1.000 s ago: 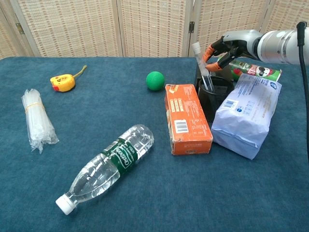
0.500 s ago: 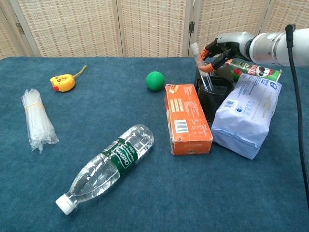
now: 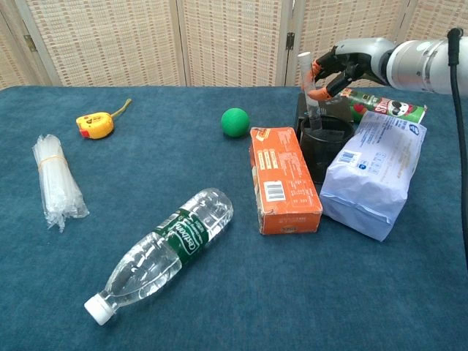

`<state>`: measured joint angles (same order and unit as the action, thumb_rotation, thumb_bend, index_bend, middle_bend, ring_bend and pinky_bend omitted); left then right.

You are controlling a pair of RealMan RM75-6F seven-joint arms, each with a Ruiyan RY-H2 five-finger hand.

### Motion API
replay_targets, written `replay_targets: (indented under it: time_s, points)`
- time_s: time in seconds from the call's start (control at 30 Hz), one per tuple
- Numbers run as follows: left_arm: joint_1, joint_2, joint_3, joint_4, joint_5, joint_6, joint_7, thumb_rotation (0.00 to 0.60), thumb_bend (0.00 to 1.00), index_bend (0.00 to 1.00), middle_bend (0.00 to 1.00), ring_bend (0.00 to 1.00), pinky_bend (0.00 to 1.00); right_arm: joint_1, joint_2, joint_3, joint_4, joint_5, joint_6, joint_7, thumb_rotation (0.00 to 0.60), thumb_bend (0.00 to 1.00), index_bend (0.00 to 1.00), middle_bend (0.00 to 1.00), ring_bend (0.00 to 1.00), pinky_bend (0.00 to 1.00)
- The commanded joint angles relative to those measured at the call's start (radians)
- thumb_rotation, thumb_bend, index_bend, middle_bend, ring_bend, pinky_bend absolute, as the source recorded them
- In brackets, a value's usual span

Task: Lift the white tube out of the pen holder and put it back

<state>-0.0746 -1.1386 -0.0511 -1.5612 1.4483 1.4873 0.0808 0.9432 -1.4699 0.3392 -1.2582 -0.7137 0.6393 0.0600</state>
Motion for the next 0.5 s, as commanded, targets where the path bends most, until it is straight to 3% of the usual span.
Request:
replay_targets:
  time_s: [0.03,0.2,0.5]
  points:
    - [0.001,0.001,0.0,0.0,-0.001,0.0,-0.001,0.6,0.33,0.2,0.18,0.14,0.12,-0.029,0.023,0.01,-0.039,-0.043,0.022,0.033,0.6,0.44,0.58,0.31,0.09,0.17]
    - [-0.001,0.001,0.0,-0.005,0.002,-0.001,0.003,0.6,0.33,0.2,0.18,0.14,0.12,-0.157,0.082,0.03,-0.166,-0.211,0.15,0.183,0.6,0.44,0.61,0.36,0.13,0.17]
    - [-0.006,0.013,-0.006,-0.026,0.012,0.006,0.012,0.6,0.33,0.2,0.18,0.14,0.12,-0.277,0.136,0.053,-0.234,-0.412,0.289,0.413,0.6,0.44,0.64,0.42,0.2,0.19]
